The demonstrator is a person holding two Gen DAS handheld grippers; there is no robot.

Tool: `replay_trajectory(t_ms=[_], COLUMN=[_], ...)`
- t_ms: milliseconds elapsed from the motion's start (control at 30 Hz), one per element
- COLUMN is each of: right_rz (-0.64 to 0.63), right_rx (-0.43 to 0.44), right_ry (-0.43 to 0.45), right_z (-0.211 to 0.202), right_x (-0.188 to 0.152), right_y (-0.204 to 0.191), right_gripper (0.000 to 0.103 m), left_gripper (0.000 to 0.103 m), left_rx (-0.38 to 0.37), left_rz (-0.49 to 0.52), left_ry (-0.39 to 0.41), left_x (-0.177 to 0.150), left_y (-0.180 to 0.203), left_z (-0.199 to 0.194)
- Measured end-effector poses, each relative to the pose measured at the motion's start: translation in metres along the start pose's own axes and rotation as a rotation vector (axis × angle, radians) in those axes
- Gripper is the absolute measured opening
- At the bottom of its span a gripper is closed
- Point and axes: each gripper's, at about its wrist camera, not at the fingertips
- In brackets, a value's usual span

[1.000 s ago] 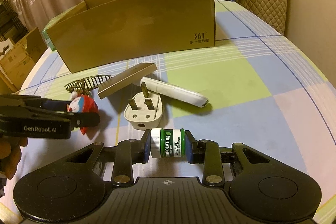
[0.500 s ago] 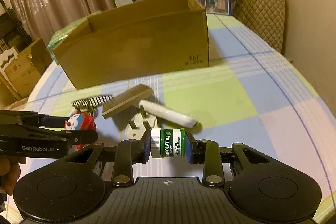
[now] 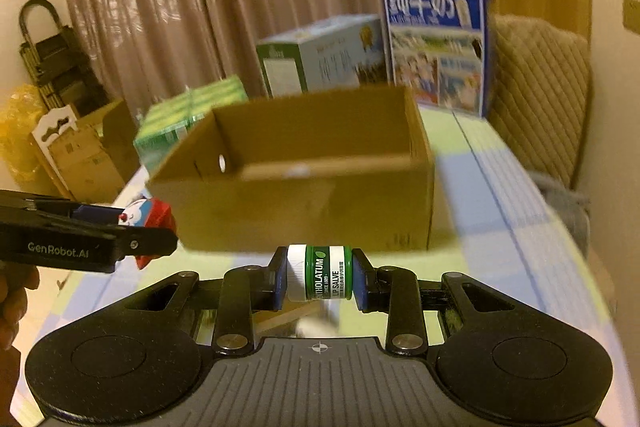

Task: Organize rigid objects
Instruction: 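Carry the figure and pill bottle into the cardboard box and release both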

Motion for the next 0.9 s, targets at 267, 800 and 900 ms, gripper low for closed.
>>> replay_trajectory(t_ms=[267, 800, 900], right_rz=[-0.034, -0.036, -0.031], right_rx=[0.027, 0.002, 0.001], right_ry=[0.031, -0.082, -0.094], right_z=[0.028, 0.108, 0.114], right_x=[0.077, 0.106, 0.103], right_y=[0.026, 0.053, 0.055], right_gripper=[0.029, 0.029, 0.029], left_gripper=[0.069, 0.070, 0.070], left_rx=[0.091, 0.168, 0.171], left_rz=[-0.024, -0.026, -0.034], left_ry=[0.038, -0.039, -0.049], left_x=[0.063, 0.081, 0.080], left_y=[-0.015, -0.041, -0.043], left_z=[0.012, 0.080, 0.088])
Point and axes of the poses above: each gripper's, at about its wrist camera, not at the fingertips, and z roughly the way its jaws point, y to its right, x to its top, and after that the axes turned 5 degrees about -z, right-handed
